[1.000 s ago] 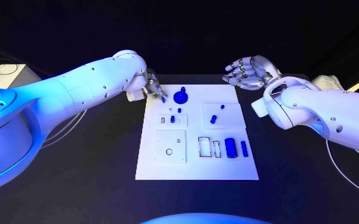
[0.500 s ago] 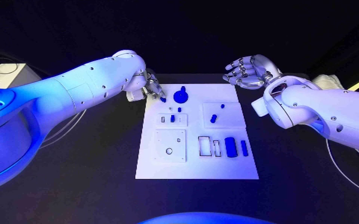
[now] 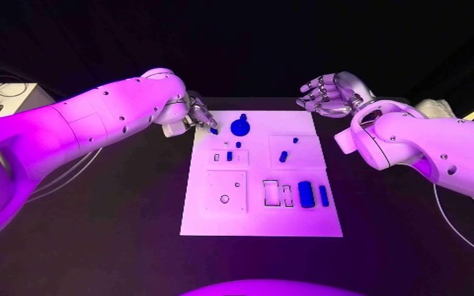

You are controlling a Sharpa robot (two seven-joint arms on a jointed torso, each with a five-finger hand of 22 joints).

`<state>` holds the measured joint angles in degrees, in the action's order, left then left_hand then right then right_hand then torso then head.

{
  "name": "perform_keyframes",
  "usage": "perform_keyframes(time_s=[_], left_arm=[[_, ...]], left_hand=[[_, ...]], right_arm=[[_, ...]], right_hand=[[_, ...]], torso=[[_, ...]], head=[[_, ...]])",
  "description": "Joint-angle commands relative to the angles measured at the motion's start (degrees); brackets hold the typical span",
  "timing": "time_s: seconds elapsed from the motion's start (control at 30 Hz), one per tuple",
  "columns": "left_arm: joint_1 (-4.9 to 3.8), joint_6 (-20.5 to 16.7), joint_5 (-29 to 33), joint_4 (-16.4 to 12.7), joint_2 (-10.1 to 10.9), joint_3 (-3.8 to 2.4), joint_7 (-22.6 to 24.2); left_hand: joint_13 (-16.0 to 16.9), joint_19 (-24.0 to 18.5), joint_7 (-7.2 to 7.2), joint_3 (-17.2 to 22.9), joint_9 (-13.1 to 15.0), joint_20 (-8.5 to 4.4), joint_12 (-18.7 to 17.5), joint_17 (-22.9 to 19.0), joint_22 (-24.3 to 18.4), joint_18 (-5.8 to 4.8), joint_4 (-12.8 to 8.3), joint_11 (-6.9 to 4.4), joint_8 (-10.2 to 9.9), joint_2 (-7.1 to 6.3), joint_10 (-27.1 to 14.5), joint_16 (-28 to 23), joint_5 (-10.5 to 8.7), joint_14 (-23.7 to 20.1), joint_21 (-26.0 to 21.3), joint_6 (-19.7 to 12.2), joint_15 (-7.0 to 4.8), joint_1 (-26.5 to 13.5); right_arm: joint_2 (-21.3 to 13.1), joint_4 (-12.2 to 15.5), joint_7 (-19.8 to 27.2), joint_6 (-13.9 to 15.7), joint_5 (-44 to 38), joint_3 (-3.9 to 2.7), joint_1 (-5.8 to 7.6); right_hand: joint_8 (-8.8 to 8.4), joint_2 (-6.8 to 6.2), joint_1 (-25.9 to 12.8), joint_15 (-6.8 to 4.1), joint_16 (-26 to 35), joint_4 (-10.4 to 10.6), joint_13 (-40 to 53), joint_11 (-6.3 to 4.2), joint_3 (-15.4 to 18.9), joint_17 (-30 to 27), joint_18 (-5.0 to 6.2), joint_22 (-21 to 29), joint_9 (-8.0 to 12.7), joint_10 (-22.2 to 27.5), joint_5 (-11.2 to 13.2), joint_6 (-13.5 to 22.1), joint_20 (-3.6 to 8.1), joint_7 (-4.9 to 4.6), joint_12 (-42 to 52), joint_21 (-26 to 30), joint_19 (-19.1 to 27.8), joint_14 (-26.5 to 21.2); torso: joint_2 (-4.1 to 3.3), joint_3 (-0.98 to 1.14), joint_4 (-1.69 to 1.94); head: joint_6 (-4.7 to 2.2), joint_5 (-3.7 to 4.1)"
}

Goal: Assemble the parts on the task board

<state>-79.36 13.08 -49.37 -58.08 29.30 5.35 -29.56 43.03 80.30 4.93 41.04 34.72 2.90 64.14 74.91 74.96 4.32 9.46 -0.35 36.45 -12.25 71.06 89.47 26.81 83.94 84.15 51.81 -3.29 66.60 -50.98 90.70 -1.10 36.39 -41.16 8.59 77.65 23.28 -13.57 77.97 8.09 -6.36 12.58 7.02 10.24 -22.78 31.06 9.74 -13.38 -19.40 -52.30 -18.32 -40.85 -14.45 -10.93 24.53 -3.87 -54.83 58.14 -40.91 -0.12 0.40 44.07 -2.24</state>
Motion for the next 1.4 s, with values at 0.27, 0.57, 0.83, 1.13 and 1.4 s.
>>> perform_keyframes(time_s=[0.27, 0.57, 0.83, 1.13, 1.4], left_arm=[[-0.12, -8.1, -0.67, -9.75, 5.24, -0.03, 0.48], [0.33, -10.33, -5.49, -15.51, 7.59, 0.47, 0.17], [1.17, -9.67, -7.52, -17.55, 7.65, 2.04, -0.41], [1.4, -6.72, -8.32, -18.58, 7.64, 3.19, -1.07], [1.44, -4.67, -8.53, -18.89, 7.44, 3.88, -1.23]], left_hand=[[3.58, 0.88, -1.43, 9.84, 4.88, -0.57, 1.96, 15.09, 2.91, -1.32, -10.44, -0.61, 0.74, -0.71, 2.51, 0.53, 4.71, 6.06, 0.61, 2.24, -0.87, -1.69], [3.86, 1.08, -1.51, 9.84, 5.0, -0.64, 2.11, 15.09, 3.17, -1.38, -10.55, -0.68, 0.81, -0.86, 2.71, 0.53, 5.12, 6.06, 0.73, 2.37, -0.93, -1.79], [3.82, 1.15, -1.56, 9.87, 5.07, -0.68, 2.07, 15.09, 3.26, -1.4, -10.73, -0.74, 0.84, -0.99, 2.72, 0.53, 5.2, 6.06, 0.77, 2.42, -0.98, -1.74], [3.75, 1.19, -1.58, 9.88, 5.11, -0.7, 2.02, 15.09, 3.31, -1.41, -10.85, -0.76, 0.85, -1.08, 2.71, 0.53, 5.21, 6.06, 0.8, 2.44, -1.01, -1.69], [3.81, 1.18, -1.58, 9.88, 5.12, -0.71, 2.04, 15.09, 3.3, -1.41, -10.88, -0.76, 0.85, -1.1, 2.73, 0.53, 5.21, 6.06, 0.79, 2.44, -1.01, -1.67]], right_arm=[[-0.23, -0.02, 0.74, -0.43, 0.18, -0.01, -0.01], [-0.25, -0.23, 0.81, -0.45, 0.27, -0.01, -0.02], [-0.16, -0.32, 0.87, -0.47, 0.36, -0.01, -0.06], [-0.17, -0.35, 0.86, -0.48, 0.39, -0.01, -0.1], [-0.13, -0.36, 0.9, -0.5, 0.39, -0.01, -0.12]], right_hand=[[0.24, 0.43, -0.41, -0.1, 0.18, -0.06, -0.1, 0.2, -0.13, -0.11, 0.74, 0.11, 0.12, -0.14, -0.26, 0.14, 0.08, -3.29, -0.16, 0.13, 0.46, -0.34], [0.26, 0.46, -0.42, -0.1, 0.19, -0.05, -0.16, 0.19, -0.16, -0.18, 0.74, 0.17, 0.14, -0.16, -0.36, 0.14, 0.08, -3.28, -0.15, 0.13, 0.47, -0.33], [0.26, 0.46, -0.42, -0.1, 0.19, -0.05, -0.16, 0.19, -0.16, -0.18, 0.74, 0.17, 0.14, -0.16, -0.36, 0.14, 0.08, -3.28, -0.15, 0.13, 0.47, -0.33], [0.28, 0.48, -0.44, -0.1, 0.19, -0.04, -0.22, 0.19, -0.18, -0.24, 0.74, 0.22, 0.16, -0.16, -0.45, 0.14, 0.07, -3.28, -0.15, 0.12, 0.48, -0.33], [0.3, 0.52, -0.48, -0.1, 0.2, -0.01, -0.29, 0.19, -0.2, -0.31, 0.75, 0.29, 0.18, -0.18, -0.57, 0.13, 0.07, -3.28, -0.15, 0.11, 0.49, -0.32]], torso=[[0.46, -0.1, 0.61], [0.48, -0.14, 0.72], [0.45, -0.15, 0.64], [0.44, -0.15, 0.73], [0.41, -0.17, 0.64]], head=[[0.26, -0.15], [0.34, -0.4], [0.53, -0.54], [0.98, -0.51], [1.31, -0.57]])
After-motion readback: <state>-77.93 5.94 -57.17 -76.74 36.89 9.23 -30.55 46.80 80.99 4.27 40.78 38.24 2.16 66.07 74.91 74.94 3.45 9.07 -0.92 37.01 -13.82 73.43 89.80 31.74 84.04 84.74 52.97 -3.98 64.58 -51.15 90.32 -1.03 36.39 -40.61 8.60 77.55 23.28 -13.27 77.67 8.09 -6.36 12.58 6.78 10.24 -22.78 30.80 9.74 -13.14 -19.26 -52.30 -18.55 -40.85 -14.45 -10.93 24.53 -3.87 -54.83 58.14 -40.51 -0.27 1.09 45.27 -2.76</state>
